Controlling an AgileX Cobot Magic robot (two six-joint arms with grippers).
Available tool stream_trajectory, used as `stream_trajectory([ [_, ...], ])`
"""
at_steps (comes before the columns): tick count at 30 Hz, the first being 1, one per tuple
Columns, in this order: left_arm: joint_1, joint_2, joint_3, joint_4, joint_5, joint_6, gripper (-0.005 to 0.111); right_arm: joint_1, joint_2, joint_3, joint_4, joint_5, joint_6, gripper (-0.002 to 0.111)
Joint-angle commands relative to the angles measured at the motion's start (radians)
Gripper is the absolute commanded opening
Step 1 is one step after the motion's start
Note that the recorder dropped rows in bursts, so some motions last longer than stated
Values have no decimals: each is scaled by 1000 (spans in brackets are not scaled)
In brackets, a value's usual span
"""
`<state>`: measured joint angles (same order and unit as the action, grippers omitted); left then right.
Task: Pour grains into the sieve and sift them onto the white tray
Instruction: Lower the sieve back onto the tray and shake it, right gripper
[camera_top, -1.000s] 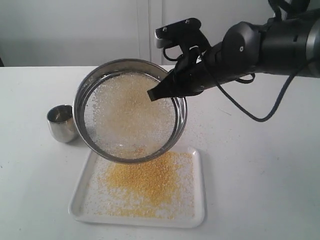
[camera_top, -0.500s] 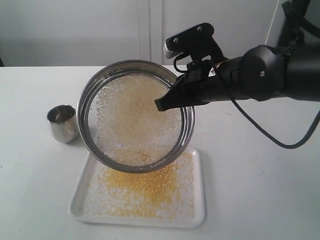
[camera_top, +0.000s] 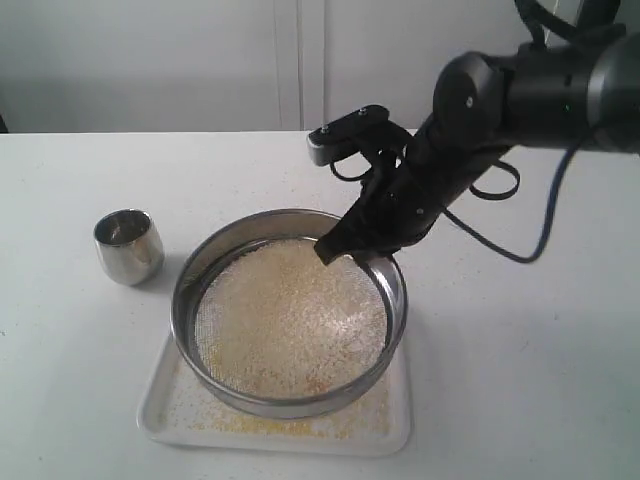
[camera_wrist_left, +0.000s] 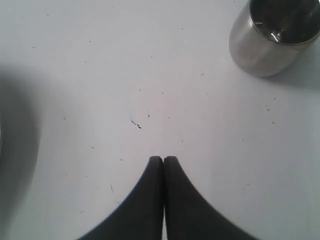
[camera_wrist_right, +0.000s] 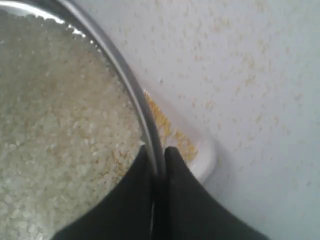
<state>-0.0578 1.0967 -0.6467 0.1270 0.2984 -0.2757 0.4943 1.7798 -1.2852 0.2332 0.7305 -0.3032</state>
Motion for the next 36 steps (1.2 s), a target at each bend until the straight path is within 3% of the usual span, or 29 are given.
stream_trajectory([
  [1, 3, -8, 8, 0, 8, -4, 0, -15, 3, -30, 20, 246, 14, 0],
  [5, 3, -8, 8, 0, 8, -4, 0, -29, 13, -56, 18, -90, 32, 0],
  [8, 3, -8, 8, 0, 8, -4, 0, -41, 60, -134, 20, 79, 90, 0],
  [10, 3, -8, 8, 0, 8, -4, 0, -20, 41, -77, 22, 172, 43, 0],
  [13, 3, -8, 8, 0, 8, -4, 0, 12, -1, 58, 24, -14, 27, 0],
  [15, 3, -8, 8, 0, 8, -4, 0, 13, 12, 44, 22, -183, 19, 0],
  [16, 3, -8, 8, 0, 8, -4, 0, 4, 28, 11, 22, -202, 43, 0],
  [20, 3, -8, 8, 0, 8, -4, 0, 7, 28, -18, 22, 60, 62, 0],
  [25, 3, -8, 8, 0, 8, -4, 0, 9, 7, 12, 20, -267, 43, 0],
  [28, 3, -8, 8, 0, 8, -4, 0, -7, 19, -38, 19, -71, 124, 0],
  [30, 3, -8, 8, 0, 8, -4, 0, 16, -17, 32, 25, -22, 88, 0],
  [34, 3, -8, 8, 0, 8, -4, 0, 32, -38, 95, 19, -373, 81, 0],
  [36, 3, -8, 8, 0, 8, -4, 0, 1, 10, 18, 19, -354, 129, 0],
])
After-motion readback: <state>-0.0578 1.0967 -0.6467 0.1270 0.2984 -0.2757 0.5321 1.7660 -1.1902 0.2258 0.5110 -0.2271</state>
